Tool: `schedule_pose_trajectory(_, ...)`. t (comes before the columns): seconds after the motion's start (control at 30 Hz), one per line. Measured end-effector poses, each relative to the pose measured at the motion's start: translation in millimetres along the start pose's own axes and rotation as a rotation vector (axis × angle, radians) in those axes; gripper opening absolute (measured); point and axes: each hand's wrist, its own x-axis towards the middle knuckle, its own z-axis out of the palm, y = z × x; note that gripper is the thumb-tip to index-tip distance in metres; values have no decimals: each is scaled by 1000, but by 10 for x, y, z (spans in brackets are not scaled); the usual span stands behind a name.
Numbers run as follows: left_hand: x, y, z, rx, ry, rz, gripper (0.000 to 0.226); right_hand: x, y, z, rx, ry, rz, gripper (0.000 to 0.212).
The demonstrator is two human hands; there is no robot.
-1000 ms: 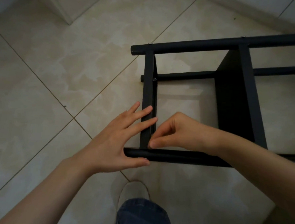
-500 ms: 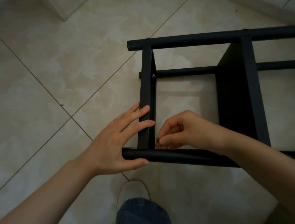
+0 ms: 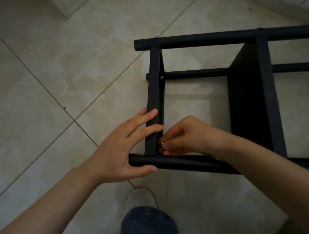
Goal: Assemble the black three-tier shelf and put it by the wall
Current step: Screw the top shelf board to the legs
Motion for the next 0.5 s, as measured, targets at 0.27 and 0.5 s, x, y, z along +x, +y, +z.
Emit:
schedule_pose_trajectory(0.27, 2, -16, 22, 14, 23, 16, 78, 74, -60, 78, -268, 30, -60, 15)
schedule_pose_trajectory(0.5, 0, -22, 30, -5, 22, 13, 78, 108, -76, 118, -218, 32, -74, 19)
